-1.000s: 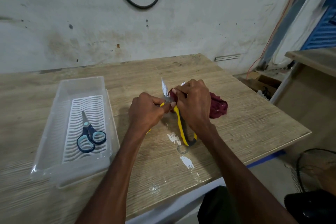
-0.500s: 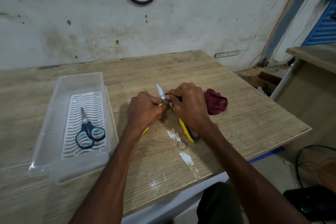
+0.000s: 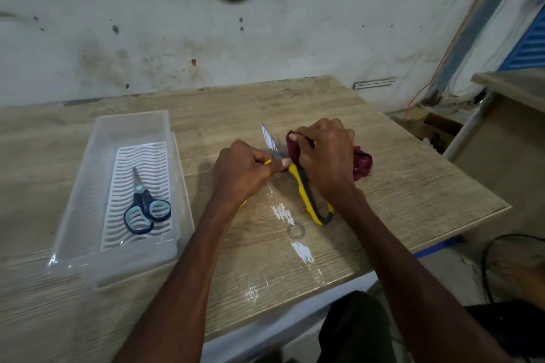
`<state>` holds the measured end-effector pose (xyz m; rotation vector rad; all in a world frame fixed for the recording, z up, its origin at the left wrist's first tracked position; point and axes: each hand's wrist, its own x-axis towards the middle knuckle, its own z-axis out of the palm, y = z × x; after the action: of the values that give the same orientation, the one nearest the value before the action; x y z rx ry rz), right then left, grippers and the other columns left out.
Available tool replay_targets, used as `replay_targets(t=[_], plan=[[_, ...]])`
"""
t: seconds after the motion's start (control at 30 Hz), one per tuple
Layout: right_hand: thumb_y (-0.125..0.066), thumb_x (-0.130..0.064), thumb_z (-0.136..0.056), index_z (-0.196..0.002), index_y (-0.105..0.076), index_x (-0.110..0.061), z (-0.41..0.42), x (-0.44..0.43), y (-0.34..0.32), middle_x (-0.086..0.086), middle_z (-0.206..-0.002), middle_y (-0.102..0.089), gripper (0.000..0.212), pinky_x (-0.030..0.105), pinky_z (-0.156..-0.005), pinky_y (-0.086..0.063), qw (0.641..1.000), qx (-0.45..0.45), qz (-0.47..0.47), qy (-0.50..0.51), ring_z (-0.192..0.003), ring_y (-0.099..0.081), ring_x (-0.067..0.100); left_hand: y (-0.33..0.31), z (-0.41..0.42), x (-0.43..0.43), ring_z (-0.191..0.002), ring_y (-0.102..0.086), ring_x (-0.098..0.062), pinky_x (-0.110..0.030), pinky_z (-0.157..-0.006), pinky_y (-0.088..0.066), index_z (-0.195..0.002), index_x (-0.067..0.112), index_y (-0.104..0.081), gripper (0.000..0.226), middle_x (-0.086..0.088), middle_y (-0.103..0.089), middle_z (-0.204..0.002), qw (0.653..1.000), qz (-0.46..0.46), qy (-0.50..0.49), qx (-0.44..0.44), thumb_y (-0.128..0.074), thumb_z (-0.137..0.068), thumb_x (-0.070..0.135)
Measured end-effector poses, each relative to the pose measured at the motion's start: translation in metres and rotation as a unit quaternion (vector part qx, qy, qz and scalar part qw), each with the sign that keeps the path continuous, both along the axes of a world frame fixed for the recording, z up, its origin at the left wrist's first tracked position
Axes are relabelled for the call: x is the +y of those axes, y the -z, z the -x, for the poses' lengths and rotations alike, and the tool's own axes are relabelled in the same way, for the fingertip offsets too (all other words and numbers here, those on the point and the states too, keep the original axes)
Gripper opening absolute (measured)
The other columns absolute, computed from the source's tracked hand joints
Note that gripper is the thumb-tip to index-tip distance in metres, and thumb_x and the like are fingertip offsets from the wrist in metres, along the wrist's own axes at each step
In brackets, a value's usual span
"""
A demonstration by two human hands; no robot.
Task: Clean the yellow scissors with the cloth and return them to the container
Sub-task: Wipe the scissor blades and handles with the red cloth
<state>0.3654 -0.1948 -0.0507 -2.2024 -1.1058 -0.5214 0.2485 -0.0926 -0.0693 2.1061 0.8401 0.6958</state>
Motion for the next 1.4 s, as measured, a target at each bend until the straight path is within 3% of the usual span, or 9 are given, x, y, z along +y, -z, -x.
replay_targets(t=[0.27,0.43,0.6,0.77,0.97,1.07,1.2,1.3,1.4], plan=[[-0.062,-0.034,-0.087,-0.100,-0.070,-0.030,0.010,-0.007,0.005,-0.002,-0.093,-0.058,0.016,0.040,-0.079,-0.038,0.996,0.017,0.000,-0.087,-0.096,-0.049,0.022,0.000,0.003,0.003,-0.056,-0.067,-0.014,-0.041,-0.068,-0.058,-0.062,0.033,-0.076,0.027,0.008,-0.064,-0.046,1.000,0.012,-0.009,-0.002,-0.080,-0.065,0.060],[-0.063,-0.036,-0.082,-0.096,-0.065,-0.027,0.009,0.000,0.000,-0.005,-0.097,-0.062,0.017,0.042,-0.083,-0.032,0.997,-0.034,0.072,-0.017,-0.100,-0.050,0.022,0.000,0.000,-0.001,-0.057,-0.068,-0.014,-0.040,-0.067,-0.057,-0.063,0.021,-0.077,0.041,0.003,-0.066,-0.049,1.000,-0.013,0.001,0.015,-0.077,-0.069,0.062],[-0.059,-0.025,-0.080,-0.092,-0.065,-0.021,0.003,0.017,-0.002,0.000,-0.097,-0.064,0.013,0.041,-0.082,-0.028,0.993,-0.019,0.078,0.087,-0.101,-0.048,0.024,0.000,0.001,-0.002,-0.061,-0.068,-0.015,-0.038,-0.066,-0.056,-0.067,0.028,-0.079,0.039,0.003,-0.066,-0.051,1.000,-0.017,0.005,0.021,-0.075,-0.068,0.066],[-0.058,-0.034,-0.083,-0.091,-0.069,-0.027,0.020,0.005,0.004,-0.003,-0.091,-0.064,0.015,0.043,-0.084,-0.032,0.996,-0.023,0.081,-0.032,-0.097,-0.050,0.022,0.002,0.006,0.006,-0.056,-0.066,-0.015,-0.035,-0.061,-0.053,-0.047,0.030,-0.068,0.038,0.003,-0.063,-0.046,1.000,-0.008,-0.018,0.020,-0.078,-0.067,0.062],[-0.052,-0.024,-0.080,-0.079,-0.068,-0.021,0.008,0.014,-0.006,0.001,-0.080,-0.060,0.016,0.038,-0.076,-0.023,0.993,-0.045,0.079,0.069,-0.090,-0.050,0.024,-0.001,0.005,-0.001,-0.063,-0.067,-0.012,-0.026,-0.057,-0.043,-0.075,0.031,-0.080,0.036,0.007,-0.064,-0.050,0.999,-0.027,-0.019,0.029,-0.075,-0.069,0.065],[-0.057,-0.027,-0.077,-0.080,-0.069,-0.021,0.019,0.005,0.001,0.002,-0.081,-0.061,0.013,0.041,-0.079,-0.028,0.997,-0.051,0.061,0.000,-0.088,-0.051,0.024,-0.001,0.007,0.002,-0.060,-0.068,-0.014,-0.033,-0.061,-0.054,-0.071,0.024,-0.080,0.038,0.000,-0.067,-0.053,0.999,-0.027,-0.022,0.024,-0.076,-0.070,0.062],[-0.042,-0.042,-0.076,-0.077,-0.068,-0.022,0.013,0.005,-0.001,-0.001,-0.080,-0.062,0.033,0.042,-0.079,-0.028,0.993,-0.083,0.076,0.020,-0.087,-0.052,0.024,-0.001,0.003,-0.002,-0.059,-0.065,-0.012,-0.025,-0.055,-0.043,-0.063,0.025,-0.076,0.038,0.002,-0.066,-0.052,0.999,-0.043,-0.025,0.022,-0.075,-0.070,0.063],[-0.051,-0.036,-0.074,-0.073,-0.067,-0.021,0.006,0.009,-0.005,0.000,-0.077,-0.061,0.021,0.042,-0.077,-0.028,0.994,-0.062,0.074,0.044,-0.085,-0.050,0.024,-0.001,0.001,-0.004,-0.060,-0.066,-0.010,-0.026,-0.056,-0.044,-0.071,0.028,-0.080,0.033,0.003,-0.066,-0.051,0.999,-0.025,-0.024,0.017,-0.076,-0.070,0.060],[-0.063,-0.026,-0.076,-0.083,-0.070,-0.022,0.020,0.002,0.004,0.001,-0.083,-0.063,0.011,0.041,-0.077,-0.030,0.994,-0.068,0.067,-0.046,-0.086,-0.053,0.024,-0.002,0.003,-0.002,-0.058,-0.065,-0.014,-0.029,-0.055,-0.045,-0.060,0.019,-0.075,0.029,-0.002,-0.063,-0.050,0.998,-0.033,-0.037,0.026,-0.076,-0.073,0.045]])
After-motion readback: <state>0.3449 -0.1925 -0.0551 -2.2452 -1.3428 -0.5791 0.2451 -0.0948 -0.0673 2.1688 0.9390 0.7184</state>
